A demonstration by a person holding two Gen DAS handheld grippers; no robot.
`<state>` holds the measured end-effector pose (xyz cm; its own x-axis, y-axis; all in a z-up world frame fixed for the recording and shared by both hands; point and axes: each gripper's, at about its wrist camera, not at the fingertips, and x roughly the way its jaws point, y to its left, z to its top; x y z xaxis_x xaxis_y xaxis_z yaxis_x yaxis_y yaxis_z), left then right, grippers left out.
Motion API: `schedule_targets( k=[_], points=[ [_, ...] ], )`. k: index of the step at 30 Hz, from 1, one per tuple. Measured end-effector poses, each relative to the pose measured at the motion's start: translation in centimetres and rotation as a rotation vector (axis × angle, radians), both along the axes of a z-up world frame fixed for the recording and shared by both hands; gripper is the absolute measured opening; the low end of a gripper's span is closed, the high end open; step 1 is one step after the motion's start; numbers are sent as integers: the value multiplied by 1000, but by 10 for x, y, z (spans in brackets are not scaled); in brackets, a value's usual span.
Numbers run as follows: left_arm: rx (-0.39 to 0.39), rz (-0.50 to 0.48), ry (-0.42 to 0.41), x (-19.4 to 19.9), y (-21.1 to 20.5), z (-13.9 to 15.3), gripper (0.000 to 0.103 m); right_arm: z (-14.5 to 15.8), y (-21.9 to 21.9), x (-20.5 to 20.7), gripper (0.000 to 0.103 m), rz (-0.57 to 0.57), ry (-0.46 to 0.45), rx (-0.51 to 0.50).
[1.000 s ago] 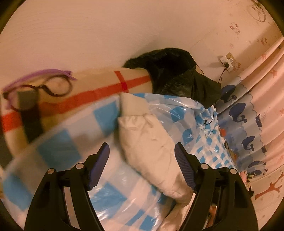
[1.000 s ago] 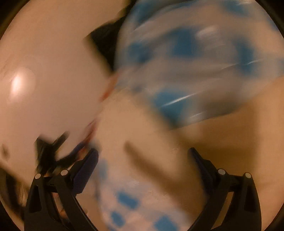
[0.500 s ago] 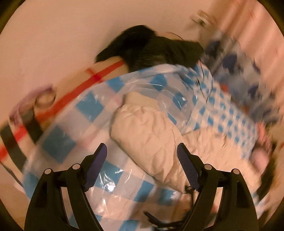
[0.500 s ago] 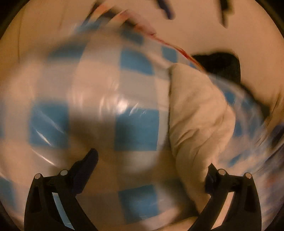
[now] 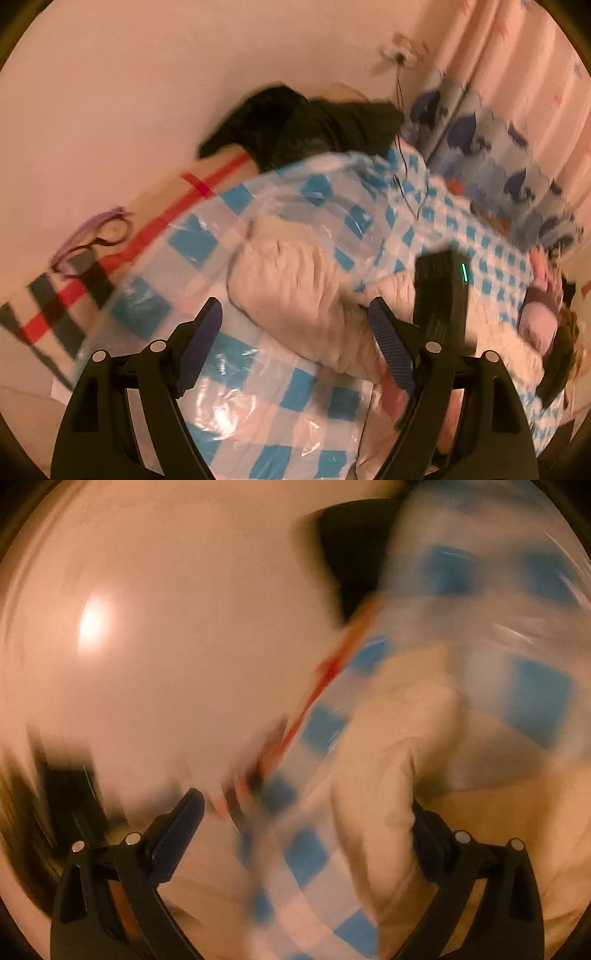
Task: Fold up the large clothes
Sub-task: 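Carry the sleeve across the jacket with the left gripper and release it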
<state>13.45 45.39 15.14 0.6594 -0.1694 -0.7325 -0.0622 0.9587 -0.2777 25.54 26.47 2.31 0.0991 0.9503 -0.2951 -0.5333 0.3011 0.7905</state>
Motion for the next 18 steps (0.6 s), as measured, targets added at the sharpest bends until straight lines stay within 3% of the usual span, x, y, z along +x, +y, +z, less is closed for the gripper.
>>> schedule_targets(
  k=[2, 4, 7, 9, 10, 12, 18],
  points=[
    [-18, 43, -35, -15, 19, 11, 81, 22, 50, -57, 97, 106, -324, -215],
    [-24, 73, -40, -27, 32, 14, 85, 20, 88, -113, 97, 177, -574, -413],
    [-30, 69, 26, -40, 39, -3, 85, -14, 125, -182, 97, 245, -964, -733],
    [-19, 56, 76, -47, 37, -21, 85, -41, 137, -219, 97, 226, -1220, -900],
    [-15, 44, 105, -51, 34, -32, 86, -45, 134, -230, 97, 197, -1278, -922],
    [-13, 33, 145, -58, 27, -54, 85, -42, 120, -241, 97, 165, -1297, -926],
    [-29, 54, 161, -70, 9, -95, 85, -50, 58, -261, 97, 195, -1171, -949]
  ],
)
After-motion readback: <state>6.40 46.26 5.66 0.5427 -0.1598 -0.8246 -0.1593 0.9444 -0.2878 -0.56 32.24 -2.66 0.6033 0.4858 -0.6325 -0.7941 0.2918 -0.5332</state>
